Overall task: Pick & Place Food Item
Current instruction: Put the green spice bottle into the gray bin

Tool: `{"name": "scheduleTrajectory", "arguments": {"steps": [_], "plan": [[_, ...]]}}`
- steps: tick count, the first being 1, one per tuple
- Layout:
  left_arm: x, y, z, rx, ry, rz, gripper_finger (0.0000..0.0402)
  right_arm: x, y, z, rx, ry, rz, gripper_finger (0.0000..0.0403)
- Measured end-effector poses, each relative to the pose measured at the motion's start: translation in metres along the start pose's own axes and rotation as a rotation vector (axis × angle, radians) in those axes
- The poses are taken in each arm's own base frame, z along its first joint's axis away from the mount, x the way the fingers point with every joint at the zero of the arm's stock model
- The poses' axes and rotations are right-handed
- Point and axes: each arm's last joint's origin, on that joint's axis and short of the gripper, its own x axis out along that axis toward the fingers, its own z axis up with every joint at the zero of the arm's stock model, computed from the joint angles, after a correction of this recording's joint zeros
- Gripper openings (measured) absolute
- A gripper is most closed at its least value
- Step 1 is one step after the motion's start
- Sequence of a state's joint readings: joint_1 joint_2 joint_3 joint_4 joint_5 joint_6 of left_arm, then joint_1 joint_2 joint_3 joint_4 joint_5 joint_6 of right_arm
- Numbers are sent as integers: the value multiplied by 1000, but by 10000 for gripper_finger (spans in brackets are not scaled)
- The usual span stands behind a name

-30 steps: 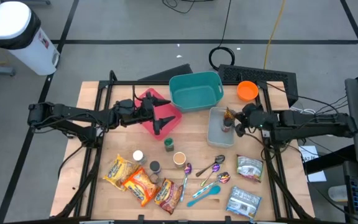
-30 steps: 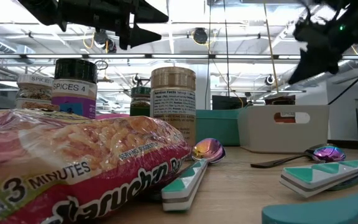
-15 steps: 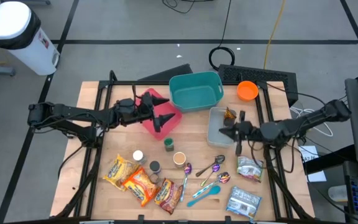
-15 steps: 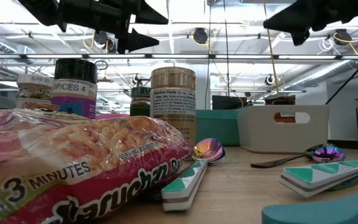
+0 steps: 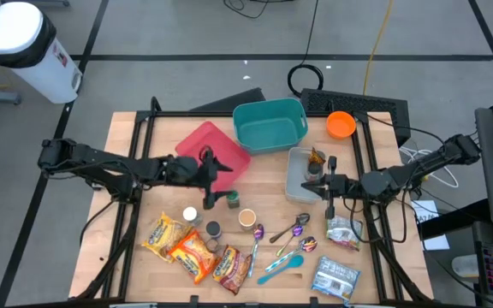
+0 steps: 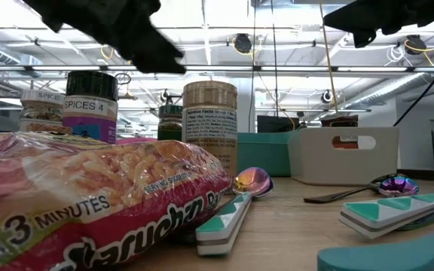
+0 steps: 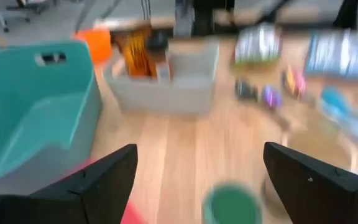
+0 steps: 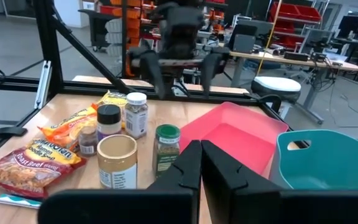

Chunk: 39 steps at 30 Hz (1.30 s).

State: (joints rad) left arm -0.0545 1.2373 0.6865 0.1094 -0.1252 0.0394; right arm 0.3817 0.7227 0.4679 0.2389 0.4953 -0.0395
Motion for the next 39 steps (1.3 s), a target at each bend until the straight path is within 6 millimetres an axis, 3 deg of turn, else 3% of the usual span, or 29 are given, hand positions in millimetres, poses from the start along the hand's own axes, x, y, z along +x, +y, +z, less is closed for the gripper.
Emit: {"name": "scheduleTrajectory", "arguments": {"steps": [3, 8, 16, 30, 35, 39], "plan": [[-1, -11, -8, 19, 83, -12, 341, 0, 0, 0, 0, 1, 0, 0], [-3, -24, -9, 15, 76, -51, 326, 0, 0, 0, 6, 1, 0, 0], [-2, -26, -24, -46, 114, 40, 317, 0, 0, 0, 26, 2, 0, 0], [35, -35, -42, 35, 127, 14, 321, 0, 0, -1, 23, 8, 0, 0], [36, -32, -43, 7, 135, 20, 287, 0, 0, -1, 22, 8, -1, 0], [37, -30, -44, -18, 138, 3, 224, 0, 0, -1, 21, 8, -1, 0]]}}
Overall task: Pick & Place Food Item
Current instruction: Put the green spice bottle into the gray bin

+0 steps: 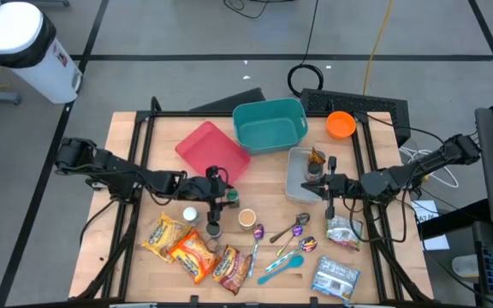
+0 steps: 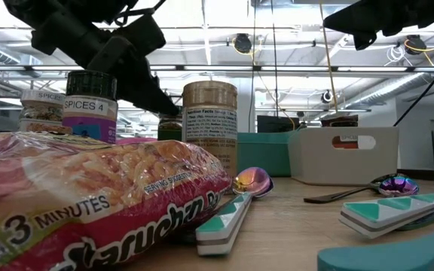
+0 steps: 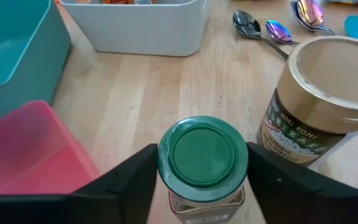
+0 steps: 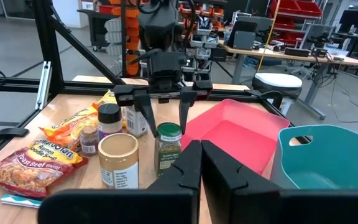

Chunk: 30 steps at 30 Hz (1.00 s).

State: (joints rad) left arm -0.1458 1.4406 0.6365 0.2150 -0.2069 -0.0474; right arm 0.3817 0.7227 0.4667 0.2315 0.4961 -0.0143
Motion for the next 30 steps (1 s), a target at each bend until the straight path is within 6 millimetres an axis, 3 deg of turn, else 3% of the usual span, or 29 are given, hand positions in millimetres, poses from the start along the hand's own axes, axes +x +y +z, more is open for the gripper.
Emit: {"name": "scheduleTrajectory", "arguments": {"steps": [2, 9, 17, 22, 26, 30], "plan": [[0, 2, 0, -24, 3, 1, 204, 0, 0, 0, 0, 0, 0, 0], [-4, 7, 5, -51, -6, 25, 204, 0, 0, 0, -1, 0, 0, 0], [-45, 18, 65, -19, -136, 186, 204, 0, 0, 1, 5, -5, 0, 0], [-59, 20, 112, 5, -202, 209, 204, 2, 1, 0, 1, -6, 0, 6], [-48, 14, 134, 66, -191, 133, 204, 11, 6, -10, -40, -16, 24, 57], [-34, 8, 154, 103, -220, 79, 204, 26, 11, -20, -65, -22, 29, 146]]}}
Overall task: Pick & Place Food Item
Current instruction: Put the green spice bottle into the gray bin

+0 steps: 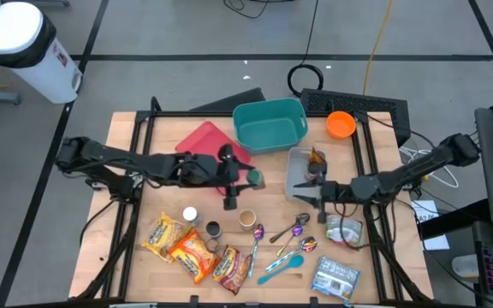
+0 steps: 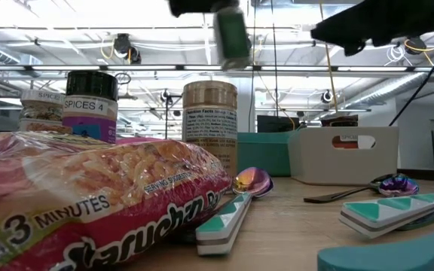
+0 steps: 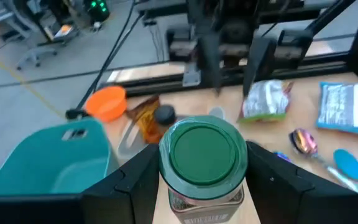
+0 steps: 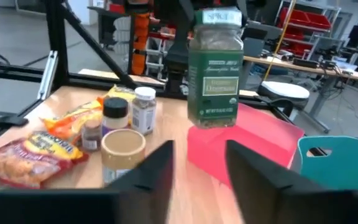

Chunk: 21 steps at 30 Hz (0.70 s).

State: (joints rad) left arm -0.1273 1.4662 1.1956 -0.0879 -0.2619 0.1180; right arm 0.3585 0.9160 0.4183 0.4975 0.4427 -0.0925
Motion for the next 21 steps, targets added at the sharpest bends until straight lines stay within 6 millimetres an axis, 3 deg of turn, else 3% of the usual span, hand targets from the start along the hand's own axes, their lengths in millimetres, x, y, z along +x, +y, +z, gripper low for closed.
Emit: {"name": "scheduleTrajectory", "arguments": {"steps": [5, 9, 13, 21], "plan": [[25, -8, 5, 33, 20, -45, 204, 23, -1, -10, 4, -21, -57, 252], [37, -14, 11, 50, 4, -106, 204, 35, -5, -16, 26, -43, -60, 296], [45, -17, 11, 54, 17, -141, 204, 44, -7, -21, 89, -68, 49, 305], [44, -17, 12, 59, 20, -144, 204, 57, -2, -27, 84, -88, 172, 283]]}}
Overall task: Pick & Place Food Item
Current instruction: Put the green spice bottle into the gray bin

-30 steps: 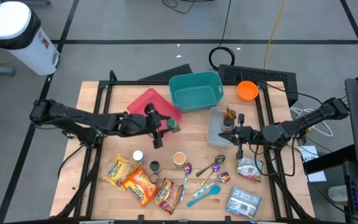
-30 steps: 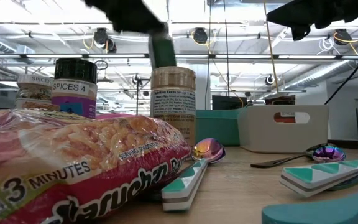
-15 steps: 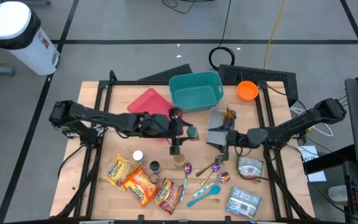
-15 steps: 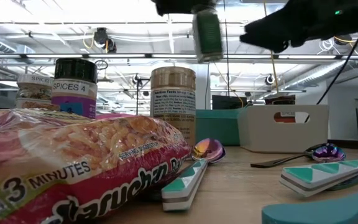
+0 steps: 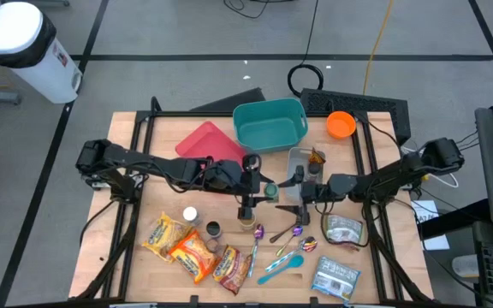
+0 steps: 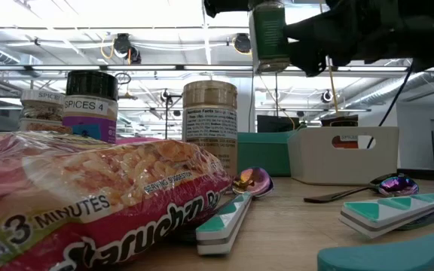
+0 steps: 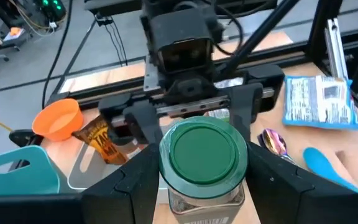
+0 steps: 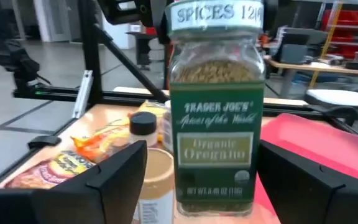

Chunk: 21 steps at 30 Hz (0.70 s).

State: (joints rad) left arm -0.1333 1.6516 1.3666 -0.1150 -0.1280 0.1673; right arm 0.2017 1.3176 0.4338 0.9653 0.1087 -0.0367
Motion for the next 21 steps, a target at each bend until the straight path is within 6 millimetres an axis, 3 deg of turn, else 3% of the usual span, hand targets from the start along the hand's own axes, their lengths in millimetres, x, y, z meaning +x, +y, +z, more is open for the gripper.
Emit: {"name": "scheduleTrajectory", "arguments": {"steps": [5, 11, 13, 18, 21], "plan": [[-1, 1, 2, -3, -20, 1, 204, 13, -1, 1, -33, 23, -75, 265], [-1, 0, 2, 9, -18, -2, 204, 18, 0, 0, -90, 44, -70, 190], [-4, 1, 4, 23, -31, 0, 212, 15, 0, 4, -93, 36, -69, 186], [-31, 9, 13, -23, -21, 5, 323, 3, -1, 19, -84, 48, -61, 186], [-39, 13, 1, -36, -26, 0, 379, -8, -3, 27, -64, 77, -65, 186]]}}
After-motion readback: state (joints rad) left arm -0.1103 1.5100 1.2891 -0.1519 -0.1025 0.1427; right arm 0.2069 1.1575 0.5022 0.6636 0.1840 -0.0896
